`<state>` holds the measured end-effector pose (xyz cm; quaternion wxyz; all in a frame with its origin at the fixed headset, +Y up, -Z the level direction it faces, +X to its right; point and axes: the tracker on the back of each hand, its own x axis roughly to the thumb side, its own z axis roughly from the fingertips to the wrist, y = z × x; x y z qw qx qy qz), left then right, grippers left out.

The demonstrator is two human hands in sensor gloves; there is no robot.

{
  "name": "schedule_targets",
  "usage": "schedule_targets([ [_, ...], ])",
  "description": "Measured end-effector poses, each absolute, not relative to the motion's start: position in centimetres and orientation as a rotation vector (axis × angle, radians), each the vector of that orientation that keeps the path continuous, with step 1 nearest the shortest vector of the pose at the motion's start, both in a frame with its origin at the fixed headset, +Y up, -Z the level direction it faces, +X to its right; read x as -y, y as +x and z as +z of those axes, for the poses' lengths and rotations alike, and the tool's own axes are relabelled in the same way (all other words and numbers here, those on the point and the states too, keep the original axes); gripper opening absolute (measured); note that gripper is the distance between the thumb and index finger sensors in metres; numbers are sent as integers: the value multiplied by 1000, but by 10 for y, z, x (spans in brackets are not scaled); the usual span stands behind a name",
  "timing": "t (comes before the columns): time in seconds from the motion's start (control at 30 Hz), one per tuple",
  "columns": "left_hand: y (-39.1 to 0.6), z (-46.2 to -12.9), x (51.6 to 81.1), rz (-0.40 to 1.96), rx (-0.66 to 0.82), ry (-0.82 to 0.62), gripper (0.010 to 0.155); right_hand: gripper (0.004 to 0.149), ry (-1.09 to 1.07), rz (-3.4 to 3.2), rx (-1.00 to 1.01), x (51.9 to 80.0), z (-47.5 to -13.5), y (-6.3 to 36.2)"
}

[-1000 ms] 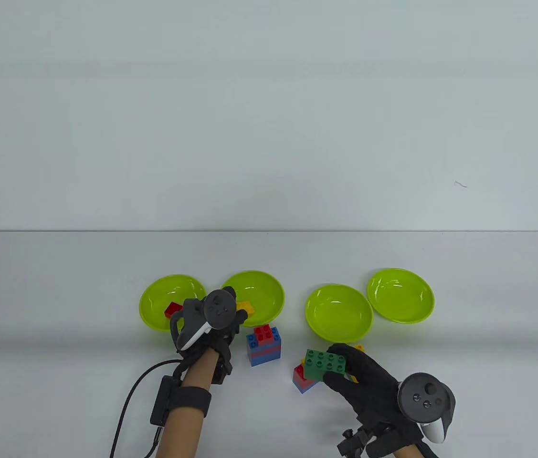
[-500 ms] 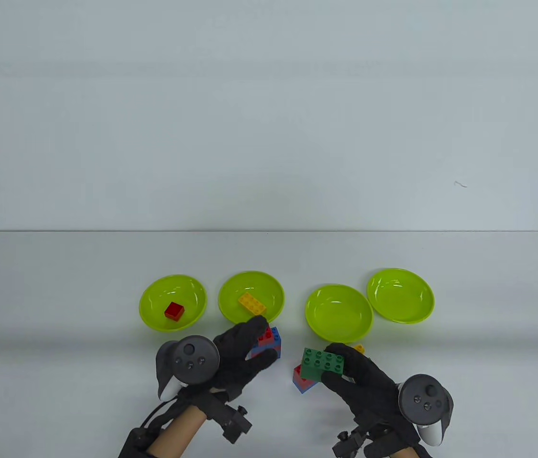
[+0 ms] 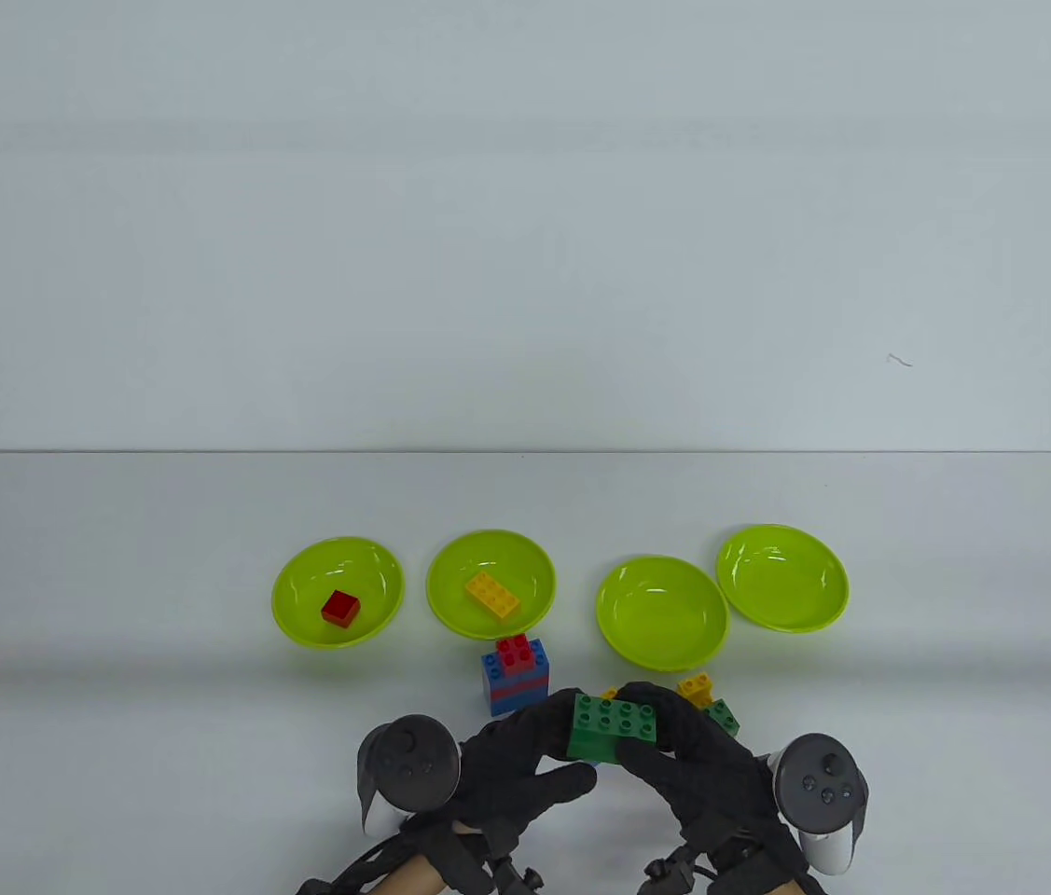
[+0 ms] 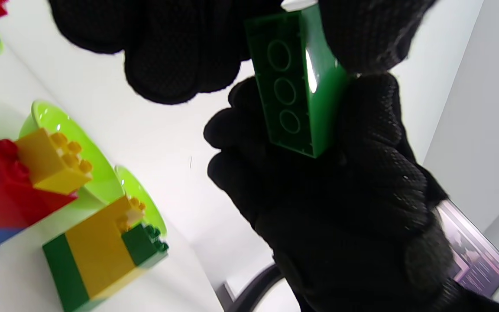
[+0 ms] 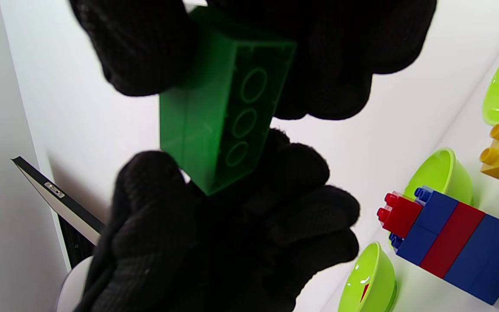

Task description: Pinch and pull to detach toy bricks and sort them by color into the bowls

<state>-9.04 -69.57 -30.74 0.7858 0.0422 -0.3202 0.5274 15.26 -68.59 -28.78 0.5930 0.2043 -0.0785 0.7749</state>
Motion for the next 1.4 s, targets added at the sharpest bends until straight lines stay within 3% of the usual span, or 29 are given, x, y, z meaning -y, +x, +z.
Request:
schedule_targets([
  [0.07,-91,-307,695,1134,666,136,67,62,486,1799,178,686,-287,151],
  [0.43,-95,-307,689,987,719,206,66,63,556,1959,207,677,-288,157],
  [0.7,-91,-309,690,1033,788,75,70,61,618,2057,238,672,-284,151],
  [0.93,-88,-302,686,893,789,223,69,60,607,2050,205,670,-286,152],
  [1.23,-89,-307,690,1031,698,66,67,61,655,2201,356,665,-280,148],
  [1.4,-86,-301,686,892,770,213,68,60,653,2138,282,666,-283,150],
])
